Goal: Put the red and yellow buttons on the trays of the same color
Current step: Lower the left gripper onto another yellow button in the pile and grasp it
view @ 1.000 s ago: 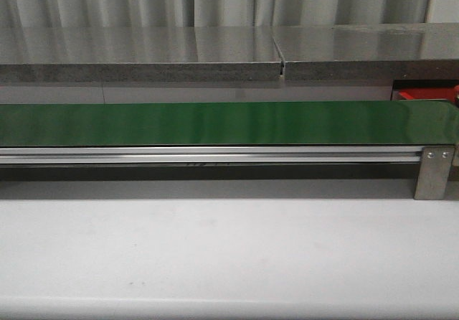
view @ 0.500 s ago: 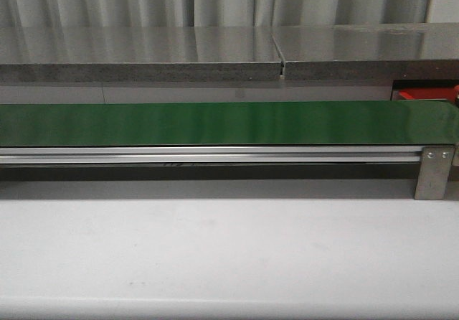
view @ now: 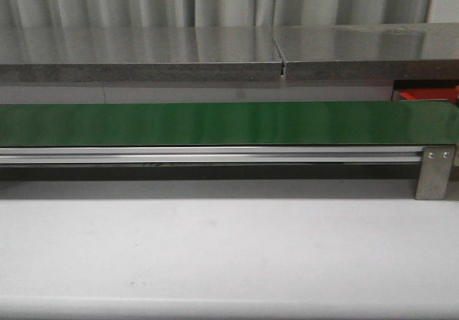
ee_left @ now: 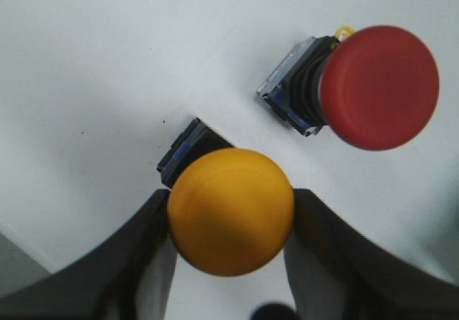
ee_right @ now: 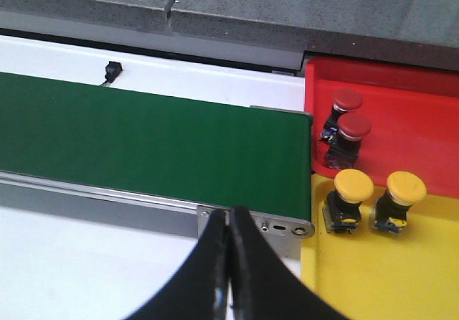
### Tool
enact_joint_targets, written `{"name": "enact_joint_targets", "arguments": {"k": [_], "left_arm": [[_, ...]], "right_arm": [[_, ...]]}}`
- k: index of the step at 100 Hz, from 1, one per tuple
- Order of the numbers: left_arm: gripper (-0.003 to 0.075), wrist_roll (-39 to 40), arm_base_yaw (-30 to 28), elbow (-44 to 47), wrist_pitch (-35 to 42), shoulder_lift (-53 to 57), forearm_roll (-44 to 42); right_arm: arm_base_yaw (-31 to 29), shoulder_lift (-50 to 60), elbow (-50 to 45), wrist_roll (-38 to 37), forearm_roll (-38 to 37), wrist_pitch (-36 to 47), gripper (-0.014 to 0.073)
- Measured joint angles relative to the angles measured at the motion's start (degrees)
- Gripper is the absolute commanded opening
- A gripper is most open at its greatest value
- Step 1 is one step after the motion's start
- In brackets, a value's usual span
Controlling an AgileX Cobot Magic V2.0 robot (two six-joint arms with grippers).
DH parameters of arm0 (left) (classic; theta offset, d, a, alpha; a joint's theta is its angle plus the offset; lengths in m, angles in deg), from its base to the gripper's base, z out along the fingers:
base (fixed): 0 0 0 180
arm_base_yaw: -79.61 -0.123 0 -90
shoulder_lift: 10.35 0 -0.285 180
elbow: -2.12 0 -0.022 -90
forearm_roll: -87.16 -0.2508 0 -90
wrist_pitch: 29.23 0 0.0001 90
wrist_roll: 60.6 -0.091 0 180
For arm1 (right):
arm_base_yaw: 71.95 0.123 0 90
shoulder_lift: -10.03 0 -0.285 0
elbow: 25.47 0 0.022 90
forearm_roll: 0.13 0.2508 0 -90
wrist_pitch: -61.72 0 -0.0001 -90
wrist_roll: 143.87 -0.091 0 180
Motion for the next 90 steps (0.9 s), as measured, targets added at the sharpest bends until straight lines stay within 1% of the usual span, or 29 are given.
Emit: {"name": "enact_joint_targets", "arguments": {"k": [11,24,33,50,90], "left_arm": [[0.0177,-1.85,0.00,0.00,-0.61,1.43,1.81],[0.0177,-3.43,0.00,0.00,-1.54,5.61,5.58],[0.0177,-4.46,1.04,0.00,-2.55,8.28,6.12],[0.0177,-5.11,5.35,0.00,-4.08,10.28,6.23],[0.0177,-5.47,15.89,0.00,-4.08,10.53,6.48]], "right_arm": [[0.00,0.00,0.00,0.00,0.00,0.00,-0.0068],[0.00,0.00,0.00,0.09,0.00,0.00,-0.0068],[0.00,0.00,0.00,0.09,0.00,0.00,-0.0068],[0.00,0.00,0.00,0.09,0.00,0.00,-0.0068],[0.00,0.00,0.00,0.09,0.00,0.00,-0.0068]]}}
